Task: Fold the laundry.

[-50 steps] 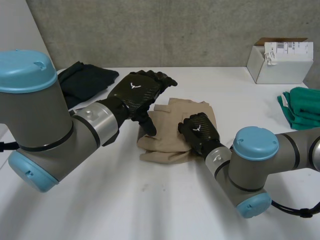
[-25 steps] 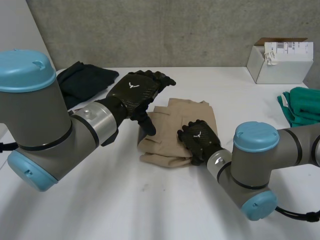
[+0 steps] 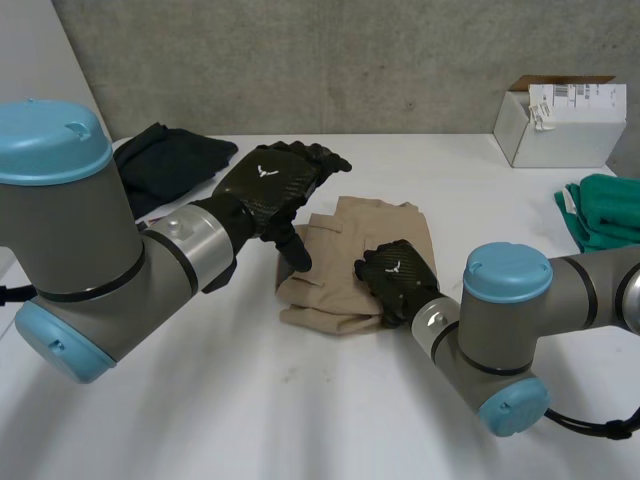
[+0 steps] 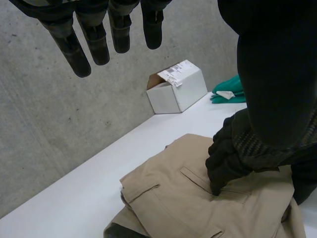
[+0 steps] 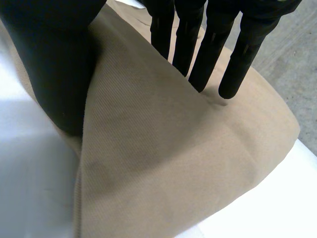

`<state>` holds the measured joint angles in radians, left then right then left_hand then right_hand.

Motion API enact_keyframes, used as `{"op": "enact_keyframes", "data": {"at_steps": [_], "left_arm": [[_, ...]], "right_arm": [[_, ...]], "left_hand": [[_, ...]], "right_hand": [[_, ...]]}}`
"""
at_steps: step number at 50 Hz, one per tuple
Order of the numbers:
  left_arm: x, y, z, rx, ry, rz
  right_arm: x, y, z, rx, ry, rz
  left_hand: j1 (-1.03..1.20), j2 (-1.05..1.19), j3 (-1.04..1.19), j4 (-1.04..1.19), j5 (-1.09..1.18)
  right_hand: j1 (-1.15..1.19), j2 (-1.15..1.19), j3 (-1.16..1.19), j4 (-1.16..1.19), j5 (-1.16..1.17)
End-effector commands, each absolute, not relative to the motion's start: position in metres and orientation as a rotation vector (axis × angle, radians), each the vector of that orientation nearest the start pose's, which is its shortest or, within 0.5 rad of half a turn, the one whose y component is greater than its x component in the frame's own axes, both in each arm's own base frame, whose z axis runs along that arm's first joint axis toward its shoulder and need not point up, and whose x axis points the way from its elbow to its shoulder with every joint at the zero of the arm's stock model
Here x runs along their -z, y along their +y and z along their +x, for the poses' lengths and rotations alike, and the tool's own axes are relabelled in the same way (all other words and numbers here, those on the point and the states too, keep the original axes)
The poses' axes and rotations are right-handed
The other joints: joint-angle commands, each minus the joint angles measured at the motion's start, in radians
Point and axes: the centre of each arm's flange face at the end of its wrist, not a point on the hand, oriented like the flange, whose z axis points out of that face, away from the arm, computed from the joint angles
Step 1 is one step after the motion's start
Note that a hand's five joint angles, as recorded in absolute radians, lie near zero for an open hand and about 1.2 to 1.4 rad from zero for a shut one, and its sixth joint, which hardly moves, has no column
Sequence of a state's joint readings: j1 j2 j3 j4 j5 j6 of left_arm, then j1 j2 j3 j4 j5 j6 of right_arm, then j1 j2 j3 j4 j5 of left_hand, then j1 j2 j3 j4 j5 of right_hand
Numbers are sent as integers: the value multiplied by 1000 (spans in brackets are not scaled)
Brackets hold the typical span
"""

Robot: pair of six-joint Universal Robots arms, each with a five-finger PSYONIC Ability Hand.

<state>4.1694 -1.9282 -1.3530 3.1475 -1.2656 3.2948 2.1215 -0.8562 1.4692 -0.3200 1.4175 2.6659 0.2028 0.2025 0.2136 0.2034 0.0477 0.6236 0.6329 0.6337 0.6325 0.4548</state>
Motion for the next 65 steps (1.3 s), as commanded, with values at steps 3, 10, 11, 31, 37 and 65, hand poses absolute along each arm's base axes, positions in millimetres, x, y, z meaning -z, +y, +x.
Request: {"op": "enact_keyframes", "data": {"at_steps": [3, 10, 11, 31, 37, 65], "left_arm": [[-254, -236, -328, 2297, 2483, 1298], [-254, -236, -328, 2297, 2483, 1298], [-254, -236, -328, 2297, 2483, 1298], [-255, -237, -327, 2296, 2483, 1291], [-256, -238, -326, 2295, 2483, 1284], [-266, -243, -326, 2354, 2440, 1265]], "right_arm": [[-108, -266, 334, 1790, 1998, -1291], [-109, -267, 334, 1796, 1992, -1291], [-109, -267, 334, 1796, 1992, -1291], [-135, -297, 327, 1930, 1962, -1232], [-156, -331, 313, 2085, 1930, -1242], [-247, -545, 73, 2757, 1431, -670]], "left_hand": [[-4, -4, -15, -5, -23], [-4, -4, -15, -5, -23], [-4, -4, -15, -5, -23], [-4, -4, -15, -5, -23], [-4, -4, -15, -5, -23], [-4, -4, -15, -5, -23]], "right_hand": [[28, 19, 18, 19, 23], [-13, -23, -23, -22, -19], [19, 10, 9, 10, 13], [773, 763, 763, 764, 767], [773, 763, 763, 764, 767], [773, 763, 763, 764, 767]]}}
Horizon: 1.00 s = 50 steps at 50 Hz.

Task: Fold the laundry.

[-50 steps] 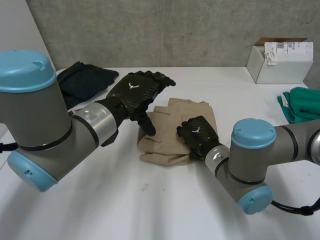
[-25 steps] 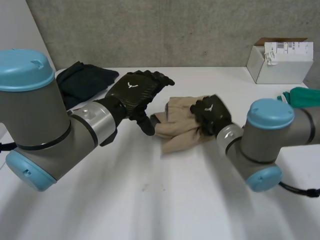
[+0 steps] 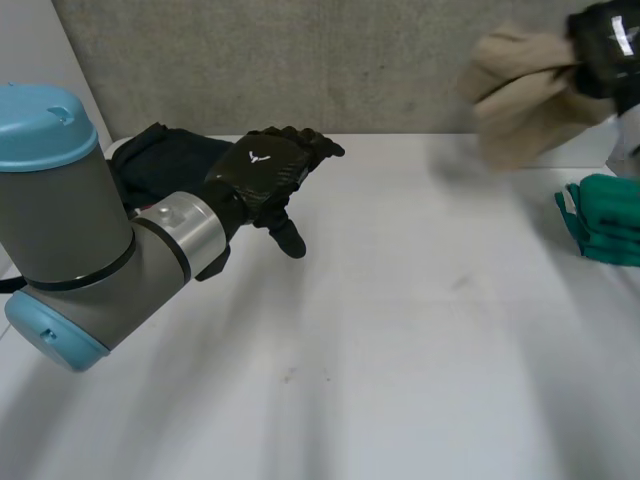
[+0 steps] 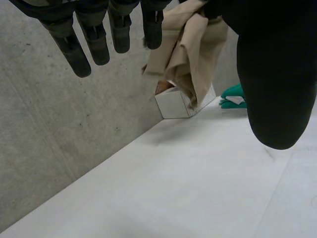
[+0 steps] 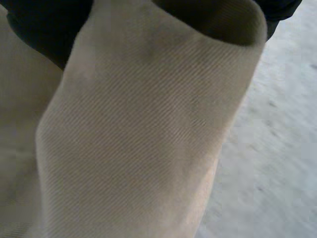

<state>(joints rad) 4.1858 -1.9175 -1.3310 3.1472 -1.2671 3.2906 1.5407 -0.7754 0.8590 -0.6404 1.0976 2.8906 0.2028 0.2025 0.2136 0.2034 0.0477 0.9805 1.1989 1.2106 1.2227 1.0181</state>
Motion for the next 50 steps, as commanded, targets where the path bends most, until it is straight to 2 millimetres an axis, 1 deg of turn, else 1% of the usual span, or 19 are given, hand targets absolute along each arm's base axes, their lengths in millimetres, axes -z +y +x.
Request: {"op": "enact_keyframes", "data": {"at_steps": [1, 2, 4, 5, 10, 14, 18, 24, 25, 28, 29, 31, 34, 40, 44, 45, 47, 48, 50], "left_arm": [[-266, -243, -326, 2352, 2441, 1265], [-266, -242, -327, 2352, 2443, 1266], [-265, -242, -327, 2348, 2447, 1267], [-264, -242, -327, 2346, 2449, 1267], [-260, -242, -326, 2324, 2467, 1270], [-258, -242, -326, 2317, 2472, 1268], [-257, -241, -327, 2313, 2476, 1271], [-260, -239, -327, 2322, 2467, 1279], [-260, -239, -327, 2324, 2465, 1279], [-261, -238, -328, 2329, 2461, 1283], [-261, -237, -328, 2330, 2461, 1285], [-262, -236, -329, 2332, 2459, 1292], [-261, -233, -331, 2329, 2463, 1302], [-262, -232, -330, 2326, 2465, 1300], [-269, -232, -327, 2350, 2445, 1290], [-271, -231, -327, 2359, 2438, 1288], [-275, -231, -326, 2374, 2427, 1282], [-281, -231, -324, 2399, 2405, 1272], [-287, -231, -323, 2430, 2374, 1265]], "right_arm": [[-239, -548, 64, 2751, 1439, -669], [-218, -553, 46, 2724, 1460, -675], [-197, -555, 31, 2695, 1478, -688], [-178, -555, 17, 2658, 1501, -704], [-130, -540, -11, 2524, 1590, -766], [-108, -526, -20, 2420, 1631, -821], [-100, -514, -28, 2347, 1663, -846], [-116, -509, -42, 2365, 1688, -827], [-125, -507, -43, 2370, 1702, -803], [-138, -505, -46, 2370, 1758, -710], [-146, -503, -50, 2370, 1811, -631], [-154, -501, -54, 2366, 1862, -570], [-166, -492, -61, 2325, 1962, -507], [-188, -471, -59, 2297, 2195, -590], [-211, -457, -77, 2363, 2536, -618], [-222, -452, -89, 2397, 2705, -606], [-239, -450, -98, 2476, 2840, -602], [-258, -447, -107, 2569, 2956, -567], [-270, -447, -109, 2654, 3002, -542]], "left_hand": [[-1, -1, -12, -2, -20], [-4, -4, -15, -5, -23], [-4, -4, -15, -5, -23], [-1, -1, -12, -2, -20], [-1, -1, -12, -2, -20], [-1, -1, -12, -2, -20], [-1, -1, -12, -2, -20], [-1, -1, -12, -2, -20], [-1, -1, -12, -2, -20], [-1, -1, -12, -2, -20], [-1, -1, -12, -2, -20], [-1, -1, -12, -2, -20], [-1, -1, -12, -2, -20], [-1, -1, -12, -2, -20], [-1, -1, -12, -2, -20], [-1, -1, -12, -2, -20], [-1, -1, -12, -2, -20], [-1, -1, -12, -2, -20], [-1, -1, -12, -2, -20]], "right_hand": [[416, 197, 186, 174, 204], [416, 197, 186, 174, 204], [416, 197, 186, 174, 204], [416, 197, 186, 174, 204], [416, 197, 186, 174, 204], [416, 197, 186, 174, 204], [416, 197, 186, 174, 204], [416, 197, 186, 174, 204], [199, -20, -31, -43, -13], [-260, -478, -490, -502, -472], [-584, -802, -814, -826, -796], [-806, -1024, -1036, -1048, -1018], [-806, -1024, -1036, -1048, -1018], [-806, -1024, -1036, -1048, -1018], [-806, -1024, -1036, -1048, -1018], [-806, -1024, -1036, -1048, -1018], [-806, -1024, -1036, -1048, -1018], [-806, -1024, -1036, -1048, -1018], [-806, -1024, -1036, -1048, -1018]]}}
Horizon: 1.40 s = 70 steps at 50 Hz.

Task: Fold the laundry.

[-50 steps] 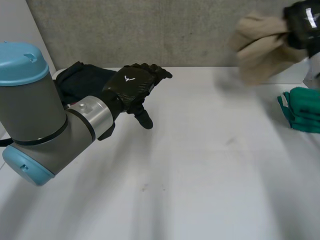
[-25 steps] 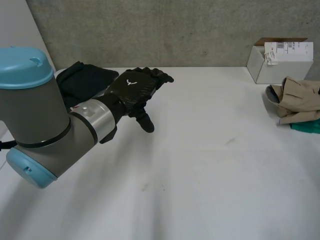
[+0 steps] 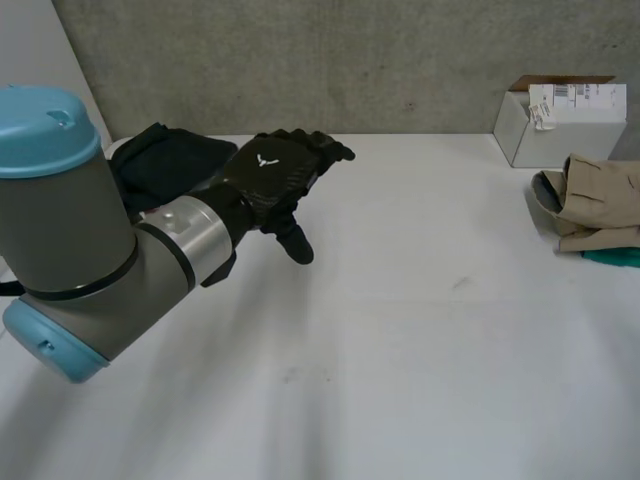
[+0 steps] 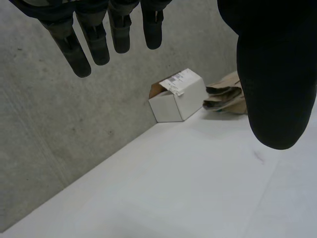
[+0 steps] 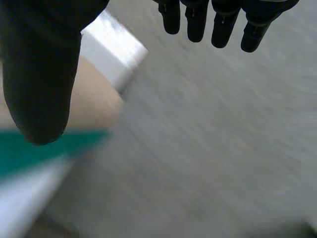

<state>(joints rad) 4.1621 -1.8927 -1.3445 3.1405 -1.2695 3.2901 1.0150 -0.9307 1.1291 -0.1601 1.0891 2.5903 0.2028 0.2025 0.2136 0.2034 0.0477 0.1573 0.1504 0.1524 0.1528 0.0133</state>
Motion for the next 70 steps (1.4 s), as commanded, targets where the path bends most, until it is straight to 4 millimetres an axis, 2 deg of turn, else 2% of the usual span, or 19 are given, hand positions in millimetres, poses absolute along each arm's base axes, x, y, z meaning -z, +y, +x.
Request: {"op": "enact_keyframes", "data": {"at_steps": [1, 5, 6, 11, 17, 18, 20, 21, 24, 28, 36, 43, 47, 48, 52, 58, 62, 64, 70], "left_arm": [[-291, -230, -323, 2445, 2361, 1261], [-310, -241, -312, 2530, 2266, 1133], [-317, -251, -304, 2565, 2208, 1034], [-347, -287, -270, 2676, 1958, 684], [-350, -354, -205, 2576, 1768, 480], [-338, -376, -184, 2480, 1771, 483], [-322, -397, -164, 2375, 1793, 520], [-300, -417, -149, 2259, 1825, 613], [-276, -436, -137, 2160, 1855, 695], [-217, -467, -116, 1964, 1942, 849], [-152, -486, -102, 1852, 2054, 997], [-131, -492, -101, 1824, 2084, 992], [-131, -496, -104, 1848, 2035, 975], [-135, -500, -104, 1874, 1987, 952], [-141, -509, -104, 1916, 1862, 878], [-144, -513, -108, 1944, 1790, 839], [-144, -508, -119, 1955, 1803, 871], [-147, -504, -125, 1977, 1802, 915], [-146, -499, -134, 2017, 1834, 1033]], "right_arm": [[-276, -448, -108, 2711, 2982, -526], [-306, -456, -49, 3005, 2538, -546], [-323, -449, -21, 3074, 2330, -542], [-340, -413, 56, 3013, 1826, -700], [-309, -357, 152, 2631, 1503, -998], [-294, -339, 177, 2504, 1468, -1063], [-273, -316, 204, 2336, 1475, -1119], [-267, -309, 209, 2287, 1498, -1121], [-242, -290, 221, 2101, 1628, -1144], [-207, -275, 227, 1894, 1785, -1231], [-170, -257, 229, 1784, 1980, -1424], [-161, -255, 226, 1791, 2007, -1431], [-160, -255, 226, 1792, 2002, -1432], [-160, -255, 226, 1792, 2002, -1432], [-160, -254, 226, 1787, 2007, -1427], [-156, -251, 225, 1767, 2016, -1426], [-155, -250, 224, 1765, 2021, -1420], [-155, -250, 224, 1770, 2017, -1419], [-156, -251, 225, 1779, 2010, -1418]], "left_hand": [[-1, -1, -12, -2, -20], [-7, -7, -18, -7, -26], [-7, -7, -18, -8, -26], [-16, -15, -27, -16, -35], [-10, -10, -21, -10, -29], [-10, -10, -21, -10, -29], [-10, -10, -21, -10, -29], [-7, -7, -18, -8, -26], [-4, -4, -15, -5, -23], [-10, -10, -21, -10, -29], [-10, -10, -21, -10, -29], [69, 69, 58, 69, 50], [529, 529, 518, 528, 510], [804, 804, 793, 803, 784], [1193, 1193, 1182, 1192, 1173], [1062, 1063, 1052, 1062, 1043], [306, 306, 295, 305, 287], [88, 88, 77, 87, 69], [64, 64, 53, 63, 44]], "right_hand": [[17, 24, 22, 22, -13], [17, 24, 22, 22, -13], [17, 24, 22, 22, -13], [17, 24, 22, 22, -13], [17, 24, 22, 22, -13], [17, 24, 22, 22, -13], [17, 24, 22, 22, -13], [17, 24, 22, 22, -13], [17, 24, 22, 22, -13], [17, 24, 22, 22, -13], [17, 24, 22, 22, -13], [17, 24, 22, 22, -13], [17, 24, 22, 22, -13], [17, 24, 22, 22, -13], [17, 24, 22, 22, -13], [17, 24, 22, 22, -13], [17, 24, 22, 22, -13], [17, 24, 22, 22, -13], [17, 24, 22, 22, -13]]}}
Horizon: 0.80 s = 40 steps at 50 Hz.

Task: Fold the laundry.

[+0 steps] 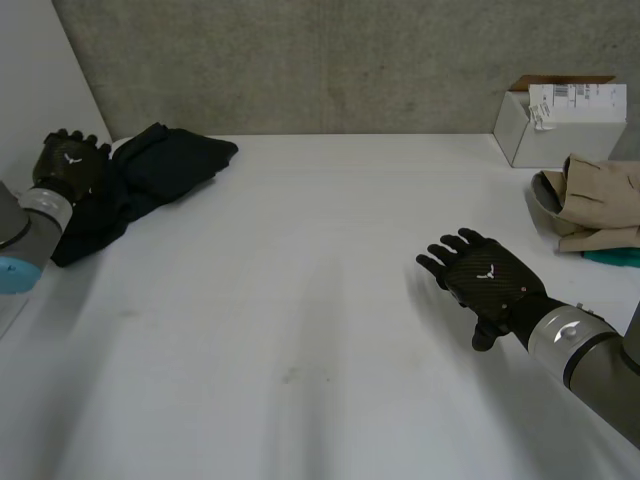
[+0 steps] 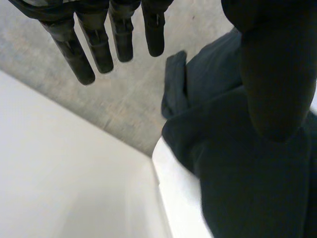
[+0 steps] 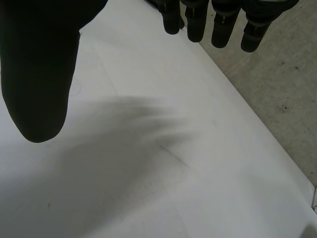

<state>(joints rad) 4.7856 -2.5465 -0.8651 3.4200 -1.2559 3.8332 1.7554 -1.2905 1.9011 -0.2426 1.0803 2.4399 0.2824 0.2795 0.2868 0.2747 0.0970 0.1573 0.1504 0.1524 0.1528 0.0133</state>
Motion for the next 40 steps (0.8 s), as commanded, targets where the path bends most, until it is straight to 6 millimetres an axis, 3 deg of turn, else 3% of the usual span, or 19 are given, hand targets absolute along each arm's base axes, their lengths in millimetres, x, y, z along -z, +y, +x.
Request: {"op": "enact_keyframes", "data": {"at_steps": [1, 13, 40], "left_arm": [[-145, -499, -134, 2015, 1841, 1042], [-118, -510, -131, 1960, 1943, 1060], [-95, -533, -128, 2000, 1875, 1052]], "right_arm": [[-156, -251, 225, 1783, 2006, -1418], [-159, -253, 225, 1805, 1996, -1405], [-159, -254, 225, 1812, 1992, -1407]], "left_hand": [[-10, -7, -15, -3, 1], [145, 148, 141, 153, 156], [568, 571, 563, 576, 579]], "right_hand": [[17, 24, 22, 22, -13], [17, 24, 22, 22, -13], [17, 24, 22, 22, -13]]}}
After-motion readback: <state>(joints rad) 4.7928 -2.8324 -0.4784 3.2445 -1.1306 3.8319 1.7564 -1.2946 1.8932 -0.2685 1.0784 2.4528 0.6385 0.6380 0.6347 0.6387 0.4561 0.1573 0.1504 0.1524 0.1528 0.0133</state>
